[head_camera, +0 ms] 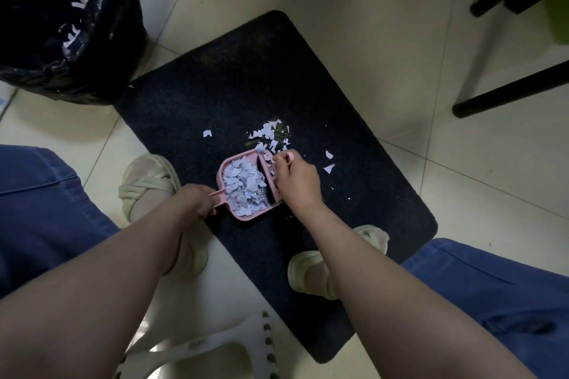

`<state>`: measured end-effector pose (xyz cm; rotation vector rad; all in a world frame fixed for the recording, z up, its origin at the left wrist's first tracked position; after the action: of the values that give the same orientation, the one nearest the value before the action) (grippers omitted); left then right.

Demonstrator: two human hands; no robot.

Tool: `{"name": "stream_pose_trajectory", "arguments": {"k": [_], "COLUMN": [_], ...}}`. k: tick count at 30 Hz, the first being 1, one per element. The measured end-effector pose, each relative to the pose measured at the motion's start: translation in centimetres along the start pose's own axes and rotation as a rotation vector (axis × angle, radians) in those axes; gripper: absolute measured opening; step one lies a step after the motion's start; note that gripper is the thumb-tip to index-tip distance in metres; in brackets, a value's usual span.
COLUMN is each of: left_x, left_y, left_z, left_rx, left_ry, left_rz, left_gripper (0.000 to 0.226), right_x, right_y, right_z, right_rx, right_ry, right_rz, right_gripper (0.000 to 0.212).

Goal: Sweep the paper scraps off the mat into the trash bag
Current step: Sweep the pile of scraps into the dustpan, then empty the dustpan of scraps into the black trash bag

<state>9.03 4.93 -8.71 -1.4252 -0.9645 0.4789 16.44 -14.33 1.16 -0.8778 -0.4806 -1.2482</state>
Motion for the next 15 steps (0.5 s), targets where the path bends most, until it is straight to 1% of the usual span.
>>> {"name": "stream_pose_trajectory", "arguments": {"k": [6, 8, 11, 15], "left_x": [-0.5, -0.4, 0.5, 2.0], "left_y": [-1.5, -2.0, -3.5, -5.9], "left_z": [-0.4, -0.6, -1.2, -1.9], "left_rx": [-0.029, -0.037, -0.062, -0.1], "left_ry": [-0.164, -0.218, -0.294, -0.372], "left_rz": [0.057, 0.084, 0.115, 0.131], "left_gripper": [0.021, 0.024, 0.024, 0.016], "right_x": [2.7, 4.2, 7.1, 9.7], "right_y": [-0.5, -0.6, -0.9, -0.7], "right_z": [0.8, 1.3, 3.0, 5.5], "right_rx": [0.021, 0.034, 0.082, 0.148], "right_ry": [0.011, 0.0, -0.028, -0.074], "right_rz": [-0.051, -0.089, -0.162, -0.218], "right_gripper": [0.024, 0.023, 0.023, 0.024]}}
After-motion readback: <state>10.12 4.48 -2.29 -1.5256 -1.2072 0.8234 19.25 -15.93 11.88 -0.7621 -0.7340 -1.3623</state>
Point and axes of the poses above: each hand's wrist, its own y-axis towards the middle knuckle, its own x-axis out of the back of the hand, z = x × y, the point moved 9 cm from there along y, towards the middle knuckle, and after that the axes turned 11 degrees about x, right-handed, at the moved point
